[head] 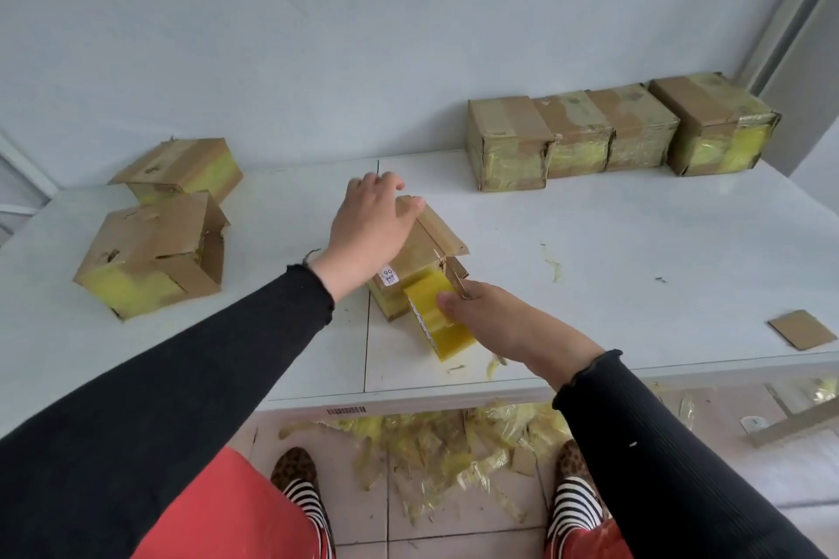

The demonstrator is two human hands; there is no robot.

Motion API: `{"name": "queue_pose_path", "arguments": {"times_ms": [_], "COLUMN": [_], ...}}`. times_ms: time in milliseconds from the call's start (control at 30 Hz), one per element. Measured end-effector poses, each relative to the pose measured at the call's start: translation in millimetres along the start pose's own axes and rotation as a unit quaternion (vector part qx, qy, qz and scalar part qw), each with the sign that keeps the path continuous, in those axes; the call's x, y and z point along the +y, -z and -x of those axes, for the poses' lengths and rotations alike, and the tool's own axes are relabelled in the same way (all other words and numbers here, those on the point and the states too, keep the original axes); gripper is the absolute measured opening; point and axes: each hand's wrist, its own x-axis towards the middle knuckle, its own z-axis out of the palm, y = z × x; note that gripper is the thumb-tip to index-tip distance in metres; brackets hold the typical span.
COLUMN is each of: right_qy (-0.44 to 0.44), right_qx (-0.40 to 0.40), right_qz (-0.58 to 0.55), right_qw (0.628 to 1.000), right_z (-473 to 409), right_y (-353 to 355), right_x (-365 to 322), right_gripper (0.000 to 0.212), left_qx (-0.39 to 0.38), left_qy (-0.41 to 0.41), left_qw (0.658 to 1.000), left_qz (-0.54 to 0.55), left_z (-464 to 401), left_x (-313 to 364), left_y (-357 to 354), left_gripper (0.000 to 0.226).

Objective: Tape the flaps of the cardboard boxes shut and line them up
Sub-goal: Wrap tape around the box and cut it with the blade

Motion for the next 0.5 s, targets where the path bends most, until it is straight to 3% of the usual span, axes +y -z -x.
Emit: {"name": "queue_pose_path", "arguments": {"times_ms": [100,333,500], "right_qy": [-0.005,0.031,0.048], "right_qx": [0.009,0.053,0.047], "right_qz": [-0.017,-0.079,-0.129], "right_qw": [1.0,0.995,0.989], "right_z": [0.9,-2.8,-7.9], "right_y": [-1.1,-26.0,-37.8], "right_x": [-0.6,-8.8,-18.0], "right_gripper": [0.039,0.039,0.033], "left_qx": [-0.174,-0.204,-0.237], "left_qy": [0.042,-0.012,-0.077], "left_qw": [0.982,0.974,0.963], "left_qz": [-0.055,-0.093,-0.103], "left_z": [24.5,-10.8,-38.4], "left_x": [15.0,3.1,-5.9], "left_y": [-23.6,-26.2,-21.9], "left_gripper": [0.093,0.134,0.14]}}
